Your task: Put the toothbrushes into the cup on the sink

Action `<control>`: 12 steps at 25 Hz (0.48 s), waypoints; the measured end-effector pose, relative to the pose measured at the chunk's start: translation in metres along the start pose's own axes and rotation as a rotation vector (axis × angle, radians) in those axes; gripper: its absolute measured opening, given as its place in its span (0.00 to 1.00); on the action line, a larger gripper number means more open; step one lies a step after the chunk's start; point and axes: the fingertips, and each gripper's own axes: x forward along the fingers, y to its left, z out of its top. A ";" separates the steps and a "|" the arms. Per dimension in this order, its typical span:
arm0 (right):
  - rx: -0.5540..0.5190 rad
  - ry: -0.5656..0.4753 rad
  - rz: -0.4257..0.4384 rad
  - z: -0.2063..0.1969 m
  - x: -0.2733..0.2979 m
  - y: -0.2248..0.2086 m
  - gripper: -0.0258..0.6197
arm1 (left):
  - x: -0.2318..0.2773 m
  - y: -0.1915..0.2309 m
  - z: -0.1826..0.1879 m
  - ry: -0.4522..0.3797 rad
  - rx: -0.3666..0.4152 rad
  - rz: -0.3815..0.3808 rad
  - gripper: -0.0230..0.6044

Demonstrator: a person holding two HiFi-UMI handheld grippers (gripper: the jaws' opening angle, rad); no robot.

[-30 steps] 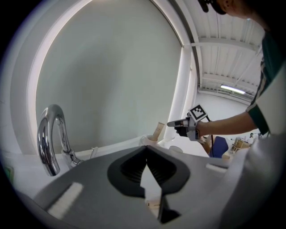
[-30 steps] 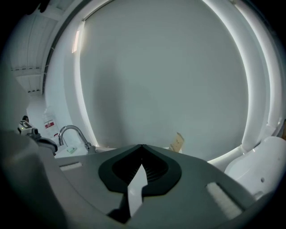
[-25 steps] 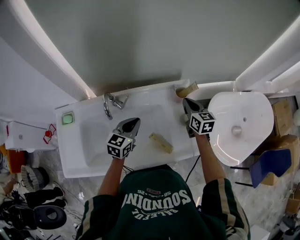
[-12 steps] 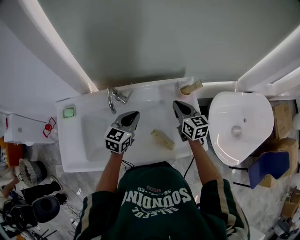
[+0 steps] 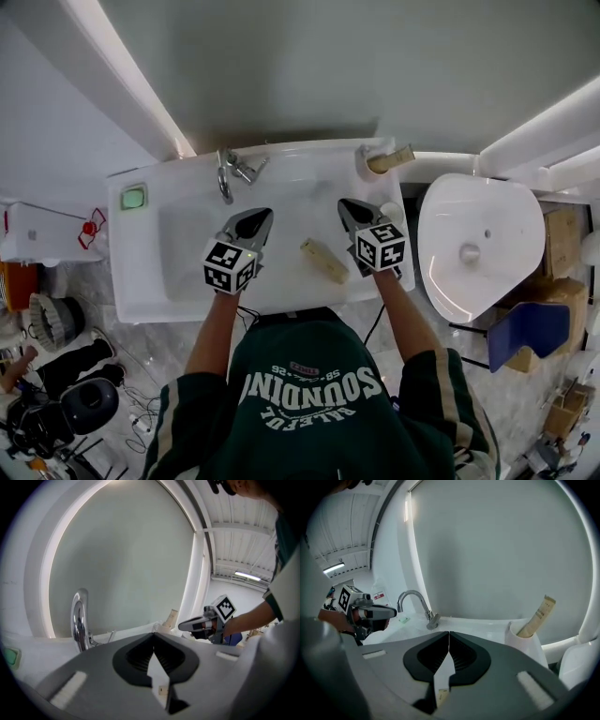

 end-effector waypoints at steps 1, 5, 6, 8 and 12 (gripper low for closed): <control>0.000 0.035 0.014 -0.011 0.005 0.003 0.05 | -0.001 0.001 -0.004 0.004 -0.006 0.003 0.12; -0.012 0.161 0.067 -0.052 0.021 0.015 0.05 | -0.006 0.006 -0.019 0.021 -0.029 0.017 0.12; -0.013 0.187 0.075 -0.061 0.024 0.018 0.05 | -0.008 0.008 -0.024 0.025 -0.036 0.021 0.12; -0.015 0.230 0.086 -0.074 0.032 0.022 0.05 | -0.010 0.011 -0.031 0.032 -0.050 0.028 0.12; -0.029 0.325 0.100 -0.100 0.046 0.027 0.12 | -0.017 0.019 -0.041 0.040 -0.072 0.045 0.12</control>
